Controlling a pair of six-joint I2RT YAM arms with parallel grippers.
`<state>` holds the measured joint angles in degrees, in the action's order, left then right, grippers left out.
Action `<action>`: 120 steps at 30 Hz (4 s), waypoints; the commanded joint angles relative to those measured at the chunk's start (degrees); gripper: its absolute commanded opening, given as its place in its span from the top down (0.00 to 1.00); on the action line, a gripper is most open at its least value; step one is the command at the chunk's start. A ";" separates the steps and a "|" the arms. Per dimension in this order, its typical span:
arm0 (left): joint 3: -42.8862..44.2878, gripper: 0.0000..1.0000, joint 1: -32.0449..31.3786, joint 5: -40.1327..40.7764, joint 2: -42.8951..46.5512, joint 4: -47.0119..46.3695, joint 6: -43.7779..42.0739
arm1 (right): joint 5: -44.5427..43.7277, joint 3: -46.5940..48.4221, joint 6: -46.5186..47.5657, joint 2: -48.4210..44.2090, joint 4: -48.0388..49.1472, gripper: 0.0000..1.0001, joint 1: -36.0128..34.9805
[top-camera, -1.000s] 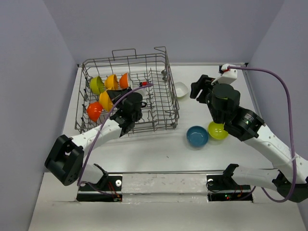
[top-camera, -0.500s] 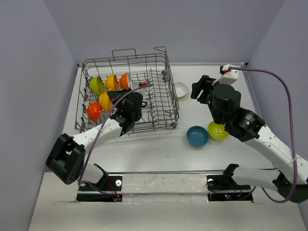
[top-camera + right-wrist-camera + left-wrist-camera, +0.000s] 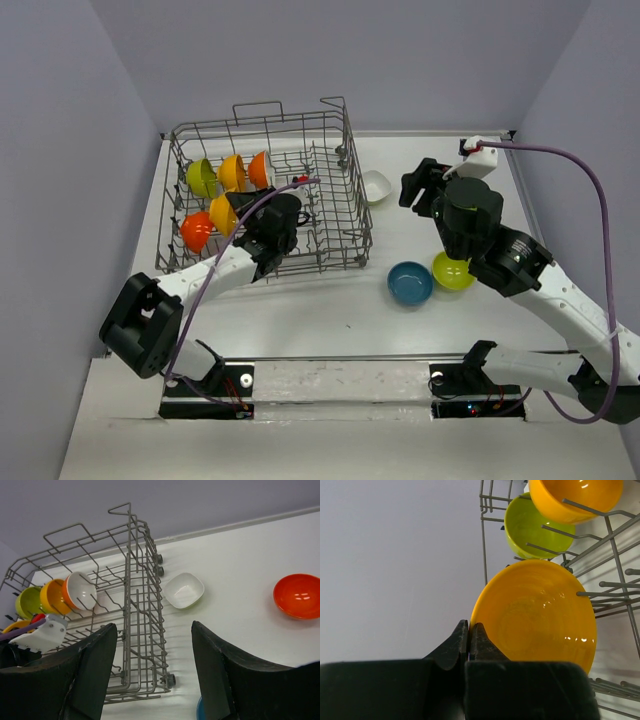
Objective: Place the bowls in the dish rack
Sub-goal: Insert the bowl into the dish rack.
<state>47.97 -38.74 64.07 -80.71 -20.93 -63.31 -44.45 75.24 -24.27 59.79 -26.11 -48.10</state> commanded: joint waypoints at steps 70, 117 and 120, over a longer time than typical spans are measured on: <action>1.78 0.36 -3.71 0.61 -4.28 1.68 4.16 | -1.17 0.34 1.16 -0.47 3.17 0.32 -0.60; 2.75 0.19 -6.61 -3.16 1.96 10.55 11.45 | -1.43 6.67 1.16 8.59 -1.05 0.32 -0.60; 2.92 0.19 -6.87 -3.25 2.13 10.82 11.89 | -1.61 6.76 1.16 8.68 -1.49 0.32 -0.60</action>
<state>48.77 -45.01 61.04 -81.01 -10.76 -52.95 -44.36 79.53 -22.72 68.40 -27.22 -48.10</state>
